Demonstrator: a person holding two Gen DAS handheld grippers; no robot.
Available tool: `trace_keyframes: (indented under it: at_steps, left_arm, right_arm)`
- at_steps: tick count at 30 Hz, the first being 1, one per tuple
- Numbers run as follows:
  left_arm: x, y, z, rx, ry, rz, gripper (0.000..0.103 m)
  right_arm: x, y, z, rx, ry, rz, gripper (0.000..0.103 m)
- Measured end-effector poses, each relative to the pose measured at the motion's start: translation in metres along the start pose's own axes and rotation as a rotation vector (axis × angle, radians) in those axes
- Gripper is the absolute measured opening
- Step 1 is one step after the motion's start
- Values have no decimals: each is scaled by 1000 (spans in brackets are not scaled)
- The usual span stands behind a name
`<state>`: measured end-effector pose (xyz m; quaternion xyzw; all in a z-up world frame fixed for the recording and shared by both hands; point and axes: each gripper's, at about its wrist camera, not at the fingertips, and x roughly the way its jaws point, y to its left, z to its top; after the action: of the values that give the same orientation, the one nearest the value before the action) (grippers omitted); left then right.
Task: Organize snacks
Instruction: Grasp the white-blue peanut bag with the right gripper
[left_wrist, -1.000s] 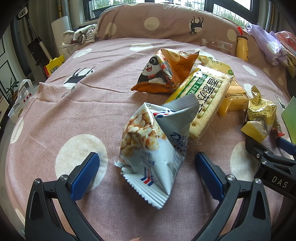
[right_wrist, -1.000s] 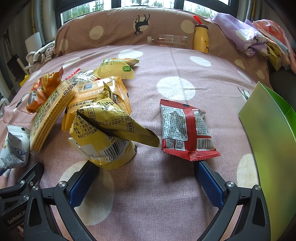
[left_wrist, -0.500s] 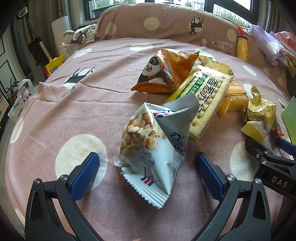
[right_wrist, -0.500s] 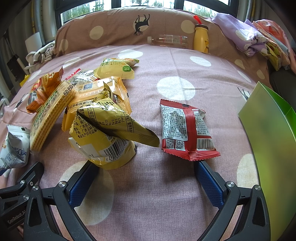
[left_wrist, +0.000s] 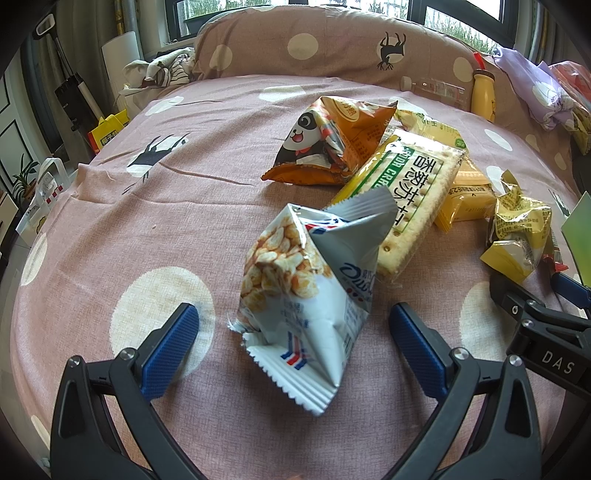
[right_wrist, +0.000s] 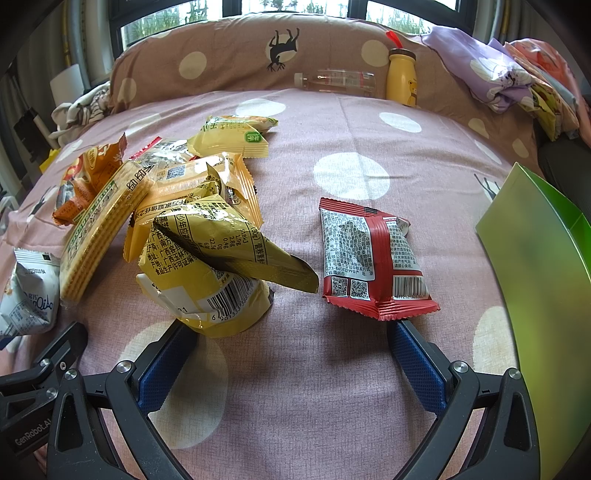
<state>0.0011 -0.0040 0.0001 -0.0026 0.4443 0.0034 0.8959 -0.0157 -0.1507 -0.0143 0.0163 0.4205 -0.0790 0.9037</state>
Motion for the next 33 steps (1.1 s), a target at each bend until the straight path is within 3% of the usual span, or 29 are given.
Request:
trace_keyframes:
  at_steps: [8,12,21,23,26,28,33]
  left_arm:
    - [-1,5,2,23,38,-21,103]
    - [-10,18,8,-34,63,-66,98]
    - [-56,38,23,-94,-50,-164,96]
    - [-61,45,24,-108,-57,-182,90]
    - [-60,53,26,-130,-32,-212,81]
    - [-56,56,25,-145,-13,-236,77]
    - [-42,49,22,-150,52,-292,74]
  right_arm:
    - [0,0,0,0,0,0,103]
    - [0,1,0,0,-1,0,103]
    - [0,0,4,2,44,5,103]
    - [-9,0,4,8,49,20,103]
    - [-40,2,9,22,-14,88,103]
    - [-62,7,17,47,-39,186,103]
    - [-73,33,35,62,14,395,102]
